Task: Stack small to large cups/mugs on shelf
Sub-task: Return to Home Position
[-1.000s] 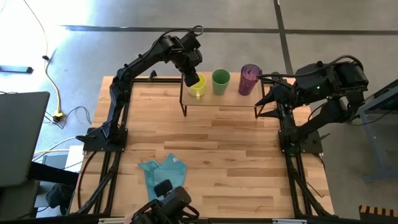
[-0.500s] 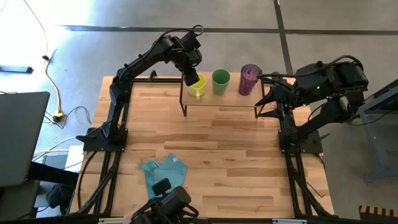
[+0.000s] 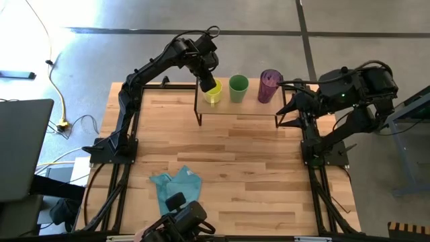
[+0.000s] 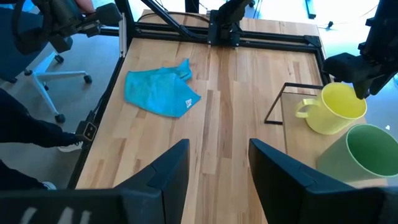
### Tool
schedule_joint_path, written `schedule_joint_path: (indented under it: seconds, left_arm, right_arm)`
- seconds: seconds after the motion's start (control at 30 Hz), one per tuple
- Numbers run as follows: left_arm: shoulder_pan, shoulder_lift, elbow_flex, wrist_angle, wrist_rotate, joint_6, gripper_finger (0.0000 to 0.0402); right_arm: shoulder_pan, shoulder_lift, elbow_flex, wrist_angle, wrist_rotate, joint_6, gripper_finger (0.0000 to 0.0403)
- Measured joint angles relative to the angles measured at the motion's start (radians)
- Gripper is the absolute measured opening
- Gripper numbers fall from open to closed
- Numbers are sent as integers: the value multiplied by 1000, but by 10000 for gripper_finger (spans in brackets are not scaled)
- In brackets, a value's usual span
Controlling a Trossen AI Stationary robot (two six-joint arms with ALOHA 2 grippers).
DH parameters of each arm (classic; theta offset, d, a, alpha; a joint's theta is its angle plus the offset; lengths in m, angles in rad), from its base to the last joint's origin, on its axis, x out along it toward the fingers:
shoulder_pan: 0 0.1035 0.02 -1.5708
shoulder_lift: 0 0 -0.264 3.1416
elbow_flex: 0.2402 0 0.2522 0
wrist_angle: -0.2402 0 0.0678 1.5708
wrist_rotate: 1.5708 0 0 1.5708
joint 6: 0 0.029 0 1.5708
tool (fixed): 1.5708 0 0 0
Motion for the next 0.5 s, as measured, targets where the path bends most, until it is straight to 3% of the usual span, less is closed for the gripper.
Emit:
schedule_joint_path:
  seconds: [0.5]
  left_arm:
    - [0,0,0,19,90,-32,141]
  right_arm:
    - [0,0,0,1,0,0,155]
